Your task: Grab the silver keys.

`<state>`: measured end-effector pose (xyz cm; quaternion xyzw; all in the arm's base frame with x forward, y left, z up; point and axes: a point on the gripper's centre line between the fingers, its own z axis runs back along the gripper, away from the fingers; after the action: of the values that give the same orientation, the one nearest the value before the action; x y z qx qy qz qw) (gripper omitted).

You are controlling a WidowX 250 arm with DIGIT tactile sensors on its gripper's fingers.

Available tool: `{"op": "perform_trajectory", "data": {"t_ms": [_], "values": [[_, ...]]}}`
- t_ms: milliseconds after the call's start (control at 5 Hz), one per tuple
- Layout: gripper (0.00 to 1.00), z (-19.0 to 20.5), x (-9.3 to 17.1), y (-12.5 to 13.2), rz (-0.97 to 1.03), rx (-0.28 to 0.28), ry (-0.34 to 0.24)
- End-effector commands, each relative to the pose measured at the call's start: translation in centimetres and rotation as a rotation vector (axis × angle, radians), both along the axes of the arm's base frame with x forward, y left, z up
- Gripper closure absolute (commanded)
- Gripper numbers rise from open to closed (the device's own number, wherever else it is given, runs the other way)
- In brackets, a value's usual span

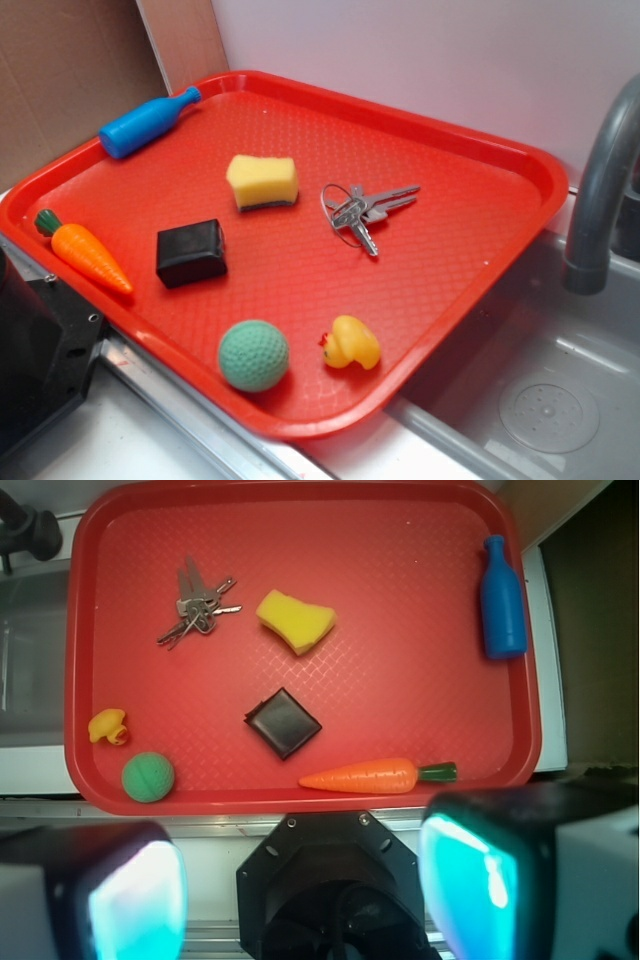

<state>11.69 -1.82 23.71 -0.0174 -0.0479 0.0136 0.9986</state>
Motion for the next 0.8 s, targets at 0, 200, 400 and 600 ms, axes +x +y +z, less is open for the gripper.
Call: {"op": "perform_trajectory", "data": {"t_ms": [0,200,400,600], "values": [[0.00,0.0,0.0,0.0,0.000,0.000,0.000],[0.00,-5.0,2.6,-3.7,0.189,0.016,-0.041],[0.00,-7.7,4.5,-5.8,0.316,-0.130,-0.006],[0.00,-7.7,4.5,-5.8,0.316,-0.130,-0.006]]}}
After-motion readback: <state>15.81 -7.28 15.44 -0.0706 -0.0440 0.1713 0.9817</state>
